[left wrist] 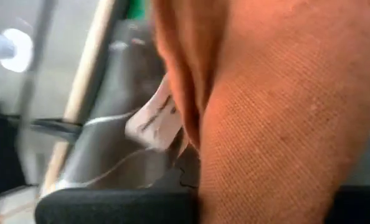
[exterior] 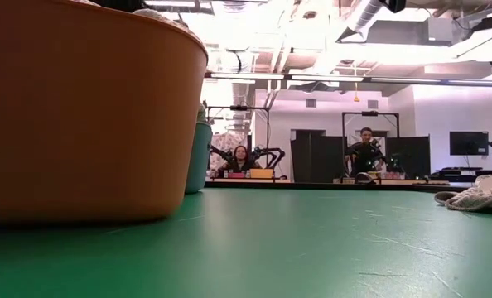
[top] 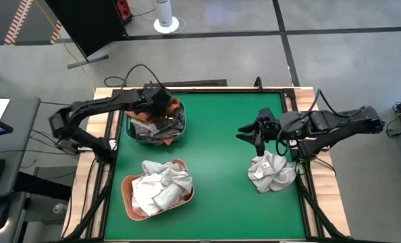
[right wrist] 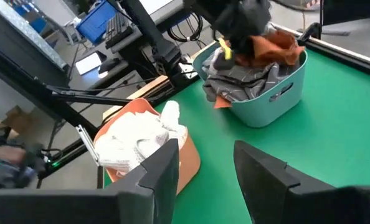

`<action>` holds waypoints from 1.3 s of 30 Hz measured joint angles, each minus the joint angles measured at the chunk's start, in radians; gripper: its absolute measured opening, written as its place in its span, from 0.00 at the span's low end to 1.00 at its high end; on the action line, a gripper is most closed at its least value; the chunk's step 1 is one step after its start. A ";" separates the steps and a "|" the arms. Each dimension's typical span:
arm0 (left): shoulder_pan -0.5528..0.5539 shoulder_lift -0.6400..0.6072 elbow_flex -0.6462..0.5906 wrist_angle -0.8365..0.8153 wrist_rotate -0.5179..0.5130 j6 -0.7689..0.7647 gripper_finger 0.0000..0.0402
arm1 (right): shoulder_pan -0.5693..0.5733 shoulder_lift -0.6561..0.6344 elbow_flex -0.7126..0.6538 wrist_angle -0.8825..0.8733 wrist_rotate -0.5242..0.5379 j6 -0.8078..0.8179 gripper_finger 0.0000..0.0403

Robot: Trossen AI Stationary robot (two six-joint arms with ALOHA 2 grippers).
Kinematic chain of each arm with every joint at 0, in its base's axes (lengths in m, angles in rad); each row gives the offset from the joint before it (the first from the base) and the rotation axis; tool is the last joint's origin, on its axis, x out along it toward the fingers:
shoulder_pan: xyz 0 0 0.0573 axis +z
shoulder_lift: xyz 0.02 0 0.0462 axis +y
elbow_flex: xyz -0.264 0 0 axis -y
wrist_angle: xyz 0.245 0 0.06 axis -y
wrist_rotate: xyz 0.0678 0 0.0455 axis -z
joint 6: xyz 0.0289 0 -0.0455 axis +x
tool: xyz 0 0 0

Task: Sort microfiber towel by color & place in baskets
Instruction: Put the orange microfiber towel into the green bin

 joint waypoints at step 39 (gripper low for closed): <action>0.009 -0.200 -0.003 -0.078 0.312 -0.196 0.77 | 0.050 0.000 0.000 -0.314 0.020 0.077 0.45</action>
